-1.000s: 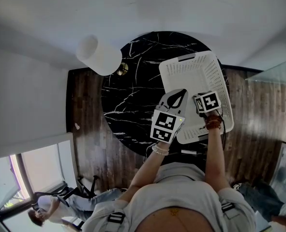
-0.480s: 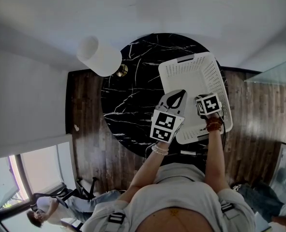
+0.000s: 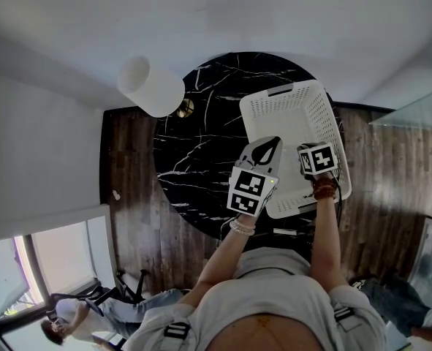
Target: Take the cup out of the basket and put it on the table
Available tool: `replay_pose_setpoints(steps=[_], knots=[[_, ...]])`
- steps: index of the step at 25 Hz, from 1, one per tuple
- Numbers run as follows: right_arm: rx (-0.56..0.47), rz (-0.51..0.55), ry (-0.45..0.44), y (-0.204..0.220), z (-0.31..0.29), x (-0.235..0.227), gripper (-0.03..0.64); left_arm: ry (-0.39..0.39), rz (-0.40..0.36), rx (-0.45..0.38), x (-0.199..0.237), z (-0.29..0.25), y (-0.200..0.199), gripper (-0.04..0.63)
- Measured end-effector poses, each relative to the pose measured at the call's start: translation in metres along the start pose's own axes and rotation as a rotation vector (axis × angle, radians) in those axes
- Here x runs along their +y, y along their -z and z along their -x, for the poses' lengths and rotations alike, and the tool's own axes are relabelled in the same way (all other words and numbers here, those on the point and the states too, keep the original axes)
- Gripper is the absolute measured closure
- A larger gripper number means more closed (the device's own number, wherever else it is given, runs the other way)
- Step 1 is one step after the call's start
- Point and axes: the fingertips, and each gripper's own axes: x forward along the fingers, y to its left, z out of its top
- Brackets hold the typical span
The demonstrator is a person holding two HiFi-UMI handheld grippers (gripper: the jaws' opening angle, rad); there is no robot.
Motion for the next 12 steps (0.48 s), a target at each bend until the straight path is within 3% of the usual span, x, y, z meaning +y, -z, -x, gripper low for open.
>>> replay_pose_setpoints(steps=[12], knots=[[-0.033,-0.016,0.015,-0.0065,0.0069,-0.0050,0.572,-0.009,-0.018,-0.004,0.0000,-0.0003,-0.0001,0.589]])
